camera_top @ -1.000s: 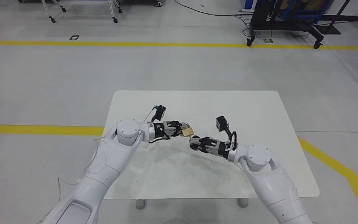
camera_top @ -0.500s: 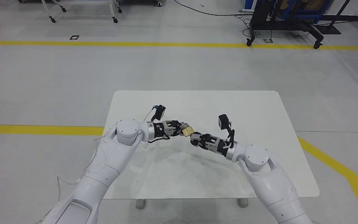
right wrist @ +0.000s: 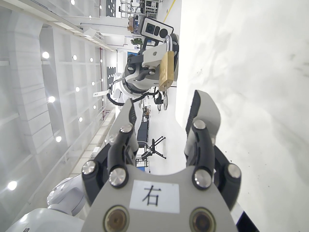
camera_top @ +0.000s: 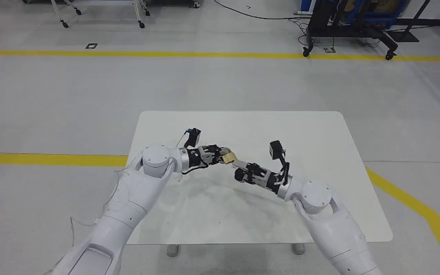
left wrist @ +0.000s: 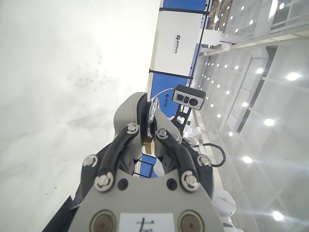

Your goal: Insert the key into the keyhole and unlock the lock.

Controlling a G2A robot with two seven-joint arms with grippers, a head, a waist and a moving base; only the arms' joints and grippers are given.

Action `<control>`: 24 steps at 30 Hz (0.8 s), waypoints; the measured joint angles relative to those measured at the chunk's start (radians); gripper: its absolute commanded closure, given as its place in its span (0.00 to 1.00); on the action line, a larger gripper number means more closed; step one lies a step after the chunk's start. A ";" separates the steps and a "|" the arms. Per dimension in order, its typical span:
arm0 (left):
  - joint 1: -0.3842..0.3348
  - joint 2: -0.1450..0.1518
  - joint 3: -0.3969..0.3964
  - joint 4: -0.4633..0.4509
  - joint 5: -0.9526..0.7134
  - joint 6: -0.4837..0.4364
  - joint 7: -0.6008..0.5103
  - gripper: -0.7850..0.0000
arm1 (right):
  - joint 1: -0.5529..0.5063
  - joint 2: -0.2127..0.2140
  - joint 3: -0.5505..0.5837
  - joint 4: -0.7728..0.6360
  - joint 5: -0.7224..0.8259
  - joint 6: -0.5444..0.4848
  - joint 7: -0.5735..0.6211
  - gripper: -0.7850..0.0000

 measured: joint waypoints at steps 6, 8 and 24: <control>0.004 -0.001 -0.016 0.009 -0.028 0.011 0.043 1.00 | -0.016 0.001 0.009 -0.002 0.076 -0.034 0.016 0.57; 0.008 -0.003 -0.026 0.016 -0.065 0.033 0.043 1.00 | -0.028 0.001 0.025 -0.002 0.145 -0.086 0.037 1.00; -0.072 -0.032 -0.009 0.210 -0.303 0.206 -0.178 1.00 | -0.085 0.003 0.019 -0.088 0.059 -0.257 -0.074 1.00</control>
